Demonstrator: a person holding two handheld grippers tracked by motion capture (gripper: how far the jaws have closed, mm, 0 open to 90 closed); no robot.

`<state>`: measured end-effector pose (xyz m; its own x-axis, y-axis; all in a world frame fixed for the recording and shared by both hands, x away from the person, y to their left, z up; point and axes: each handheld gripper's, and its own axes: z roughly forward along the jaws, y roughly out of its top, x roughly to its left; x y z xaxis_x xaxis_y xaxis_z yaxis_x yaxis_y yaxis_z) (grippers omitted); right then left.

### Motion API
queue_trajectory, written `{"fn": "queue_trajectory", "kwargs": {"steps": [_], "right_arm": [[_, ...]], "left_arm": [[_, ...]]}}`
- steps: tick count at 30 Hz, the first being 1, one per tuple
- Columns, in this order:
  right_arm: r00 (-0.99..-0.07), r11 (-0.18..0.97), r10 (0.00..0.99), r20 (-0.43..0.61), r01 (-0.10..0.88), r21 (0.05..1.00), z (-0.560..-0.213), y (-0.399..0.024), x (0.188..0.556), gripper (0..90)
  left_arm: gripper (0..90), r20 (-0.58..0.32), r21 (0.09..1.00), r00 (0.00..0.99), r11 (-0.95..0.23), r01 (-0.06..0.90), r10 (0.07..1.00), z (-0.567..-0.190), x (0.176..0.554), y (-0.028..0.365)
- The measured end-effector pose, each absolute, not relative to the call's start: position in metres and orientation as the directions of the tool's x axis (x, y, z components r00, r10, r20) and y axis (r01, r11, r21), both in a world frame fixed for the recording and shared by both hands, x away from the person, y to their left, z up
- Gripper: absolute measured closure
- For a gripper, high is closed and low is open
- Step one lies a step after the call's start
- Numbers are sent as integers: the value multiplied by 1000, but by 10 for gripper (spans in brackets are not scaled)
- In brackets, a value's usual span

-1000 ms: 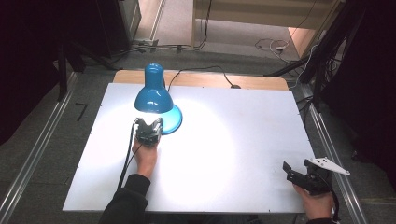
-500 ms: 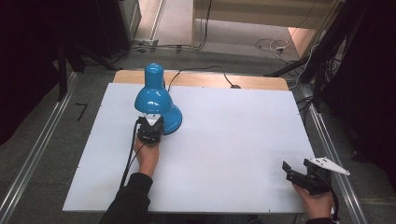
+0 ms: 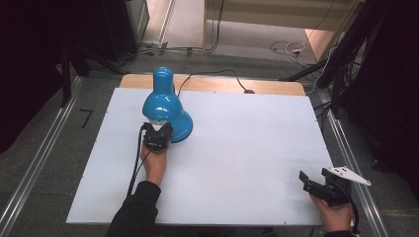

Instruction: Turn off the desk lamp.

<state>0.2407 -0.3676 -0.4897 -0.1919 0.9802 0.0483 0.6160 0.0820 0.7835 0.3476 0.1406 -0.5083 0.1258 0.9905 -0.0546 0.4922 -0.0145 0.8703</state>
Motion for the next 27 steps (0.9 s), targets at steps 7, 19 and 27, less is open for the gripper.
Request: {"fn": "queue_trajectory", "kwargs": {"steps": [7, 19, 27], "right_arm": [[-190, 79, 981, 50, 616, 783, -490, -368, 241, 143], [-193, 82, 980, 48, 613, 786, -489, -368, 240, 143], [-193, 78, 980, 53, 614, 785, -488, -366, 240, 143]], "left_arm": [[900, -44, 877, 145, -31, 480, 989, -503, 341, 146], [755, -91, 887, 156, 9, 462, 984, -505, 328, 152], [482, -127, 879, 199, 17, 476, 972, -501, 321, 156]]}}
